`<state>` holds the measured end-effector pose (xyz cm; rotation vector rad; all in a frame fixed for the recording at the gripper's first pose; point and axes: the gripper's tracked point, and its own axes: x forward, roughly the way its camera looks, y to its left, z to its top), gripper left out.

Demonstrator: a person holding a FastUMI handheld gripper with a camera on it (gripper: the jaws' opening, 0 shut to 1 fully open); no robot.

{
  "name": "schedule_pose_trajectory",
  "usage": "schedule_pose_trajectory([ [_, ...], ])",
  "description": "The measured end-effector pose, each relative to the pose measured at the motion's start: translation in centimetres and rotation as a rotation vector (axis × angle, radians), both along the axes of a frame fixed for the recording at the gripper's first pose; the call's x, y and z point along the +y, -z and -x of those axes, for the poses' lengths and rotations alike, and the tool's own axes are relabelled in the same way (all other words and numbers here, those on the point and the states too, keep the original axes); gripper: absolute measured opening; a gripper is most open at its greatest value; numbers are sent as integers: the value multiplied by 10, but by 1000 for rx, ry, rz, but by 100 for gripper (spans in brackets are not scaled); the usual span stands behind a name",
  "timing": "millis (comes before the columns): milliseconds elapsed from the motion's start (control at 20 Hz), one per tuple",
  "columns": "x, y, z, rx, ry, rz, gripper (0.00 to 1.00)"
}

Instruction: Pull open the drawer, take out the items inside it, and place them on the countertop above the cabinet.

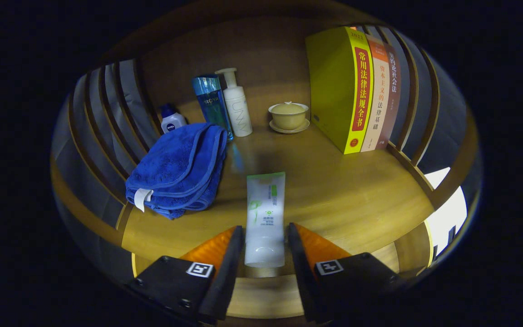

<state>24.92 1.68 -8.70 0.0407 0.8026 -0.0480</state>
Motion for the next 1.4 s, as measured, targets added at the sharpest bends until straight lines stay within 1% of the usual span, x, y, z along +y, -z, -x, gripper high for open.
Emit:
schedule_pose_trajectory([
  [150,0,-4,6,-6,-9,20,88],
  [250,-1,-13,10,-28,-20,38,93],
  [400,6,-49,20,-135,-64,81,100],
  [500,23,-80,35,-231,-115,69,99],
  [650,39,-124,71,-386,-173,54,99],
  [750,38,-133,96,-486,-175,59,99],
  [850,39,-137,122,-593,-166,29,99],
  [950,35,-134,147,-685,-155,0,99],
  [1050,27,-125,168,-742,-127,-22,98],
  [1150,24,-114,189,-758,-122,-32,98],
  [1250,19,-101,201,-776,-122,-26,98],
  [1400,7,-70,221,-758,-119,36,98],
])
